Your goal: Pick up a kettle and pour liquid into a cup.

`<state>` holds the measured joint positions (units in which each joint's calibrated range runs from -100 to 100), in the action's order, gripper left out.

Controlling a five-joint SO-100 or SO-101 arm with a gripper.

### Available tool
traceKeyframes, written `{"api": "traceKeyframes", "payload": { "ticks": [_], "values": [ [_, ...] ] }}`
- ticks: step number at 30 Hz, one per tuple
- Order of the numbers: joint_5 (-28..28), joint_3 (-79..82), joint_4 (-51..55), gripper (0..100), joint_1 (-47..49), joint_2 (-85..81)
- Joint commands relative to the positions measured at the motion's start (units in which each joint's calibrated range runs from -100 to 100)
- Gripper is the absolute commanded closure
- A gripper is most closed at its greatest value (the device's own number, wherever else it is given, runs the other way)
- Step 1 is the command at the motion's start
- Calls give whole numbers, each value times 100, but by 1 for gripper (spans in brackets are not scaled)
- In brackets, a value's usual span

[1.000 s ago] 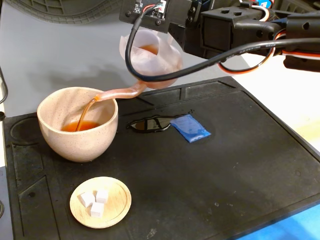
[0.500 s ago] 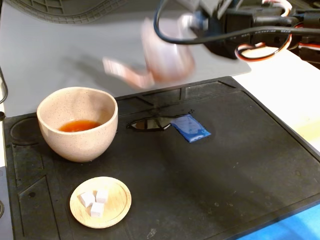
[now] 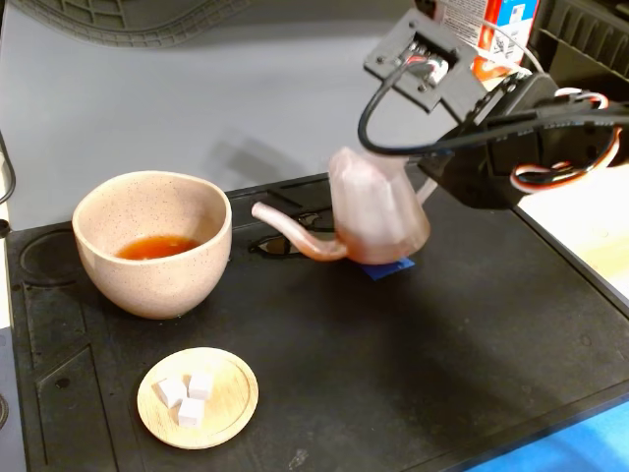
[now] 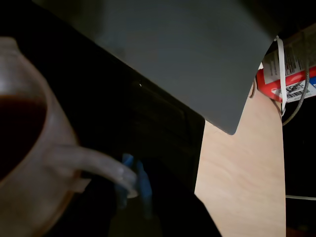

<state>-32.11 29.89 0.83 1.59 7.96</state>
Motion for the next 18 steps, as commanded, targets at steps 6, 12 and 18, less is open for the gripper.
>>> {"api": "traceKeyframes", "payload": {
  "ticks": [6, 12, 18],
  "values": [
    [-24, -122, -183, 100, 50, 74],
    [-30, -31, -148, 100, 50, 185],
    [-318, -122, -131, 100, 58, 407]
  ]
}}
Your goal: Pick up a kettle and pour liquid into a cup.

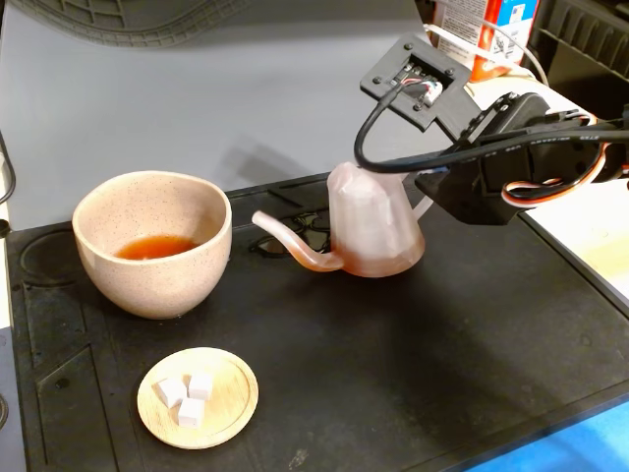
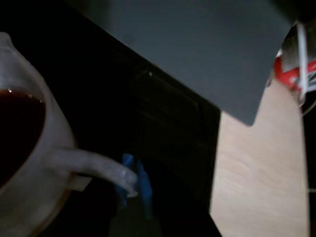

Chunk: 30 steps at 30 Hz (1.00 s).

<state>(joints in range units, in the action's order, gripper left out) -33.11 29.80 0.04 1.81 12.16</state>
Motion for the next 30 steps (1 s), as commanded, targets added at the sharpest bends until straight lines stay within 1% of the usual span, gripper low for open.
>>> {"api": "traceKeyframes", "payload": {
  "ticks": [1, 26, 27, 28, 30],
  "values": [
    [-287, -112, -69, 100, 35, -13],
    [-266, 106, -95, 99, 81, 4],
    [-255, 124, -95, 94, 81, 4],
    [-250, 124, -95, 90, 81, 4],
    [-245, 124, -95, 89, 81, 4]
  ]
}}
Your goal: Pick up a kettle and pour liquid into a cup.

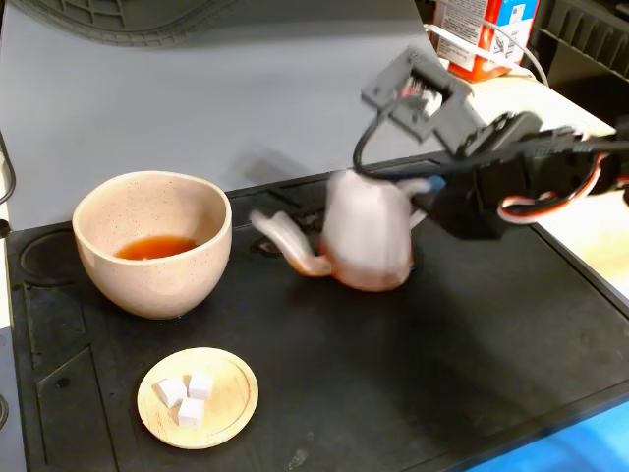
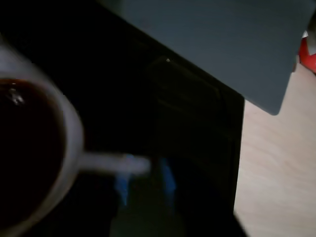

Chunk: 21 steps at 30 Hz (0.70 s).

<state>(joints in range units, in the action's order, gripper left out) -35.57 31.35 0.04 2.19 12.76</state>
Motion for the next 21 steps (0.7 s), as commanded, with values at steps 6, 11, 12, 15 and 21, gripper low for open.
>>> {"api": "traceKeyframes", "payload": {
  "ticks": [6, 11, 12, 15, 21],
  "values": [
    [1, -32, -95, 81, 43, -56],
    [7, -14, -95, 79, 43, -56],
    [7, -5, -95, 79, 43, -56],
    [7, 213, -95, 79, 119, -81],
    [7, 458, -95, 80, 89, -158]
  ]
}}
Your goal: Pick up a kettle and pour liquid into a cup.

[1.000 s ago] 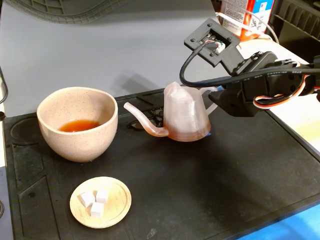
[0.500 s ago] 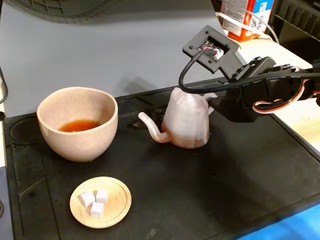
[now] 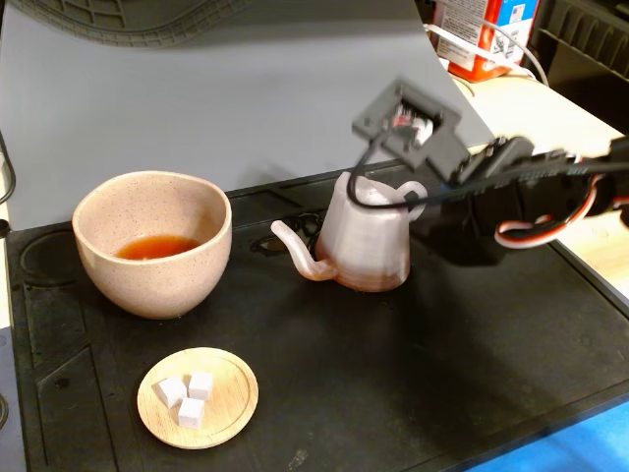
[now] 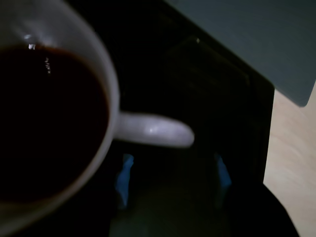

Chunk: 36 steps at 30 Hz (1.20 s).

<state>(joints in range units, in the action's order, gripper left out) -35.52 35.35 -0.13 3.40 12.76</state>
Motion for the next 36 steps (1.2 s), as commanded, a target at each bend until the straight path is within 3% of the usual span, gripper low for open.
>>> {"api": "traceKeyframes", "payload": {
  "ticks": [1, 8, 14, 18, 29, 36],
  "values": [
    [-9, 104, -78, 80, -32, -269],
    [-51, 1965, -69, 80, -70, -2265],
    [-67, 2790, -78, 100, -62, -3861],
    [-770, 3362, -52, 99, 14, -5098],
    [-1877, 4605, -17, 99, -24, -7001],
    [-2103, 6438, -8, 99, -55, -8639]
  ]
}}
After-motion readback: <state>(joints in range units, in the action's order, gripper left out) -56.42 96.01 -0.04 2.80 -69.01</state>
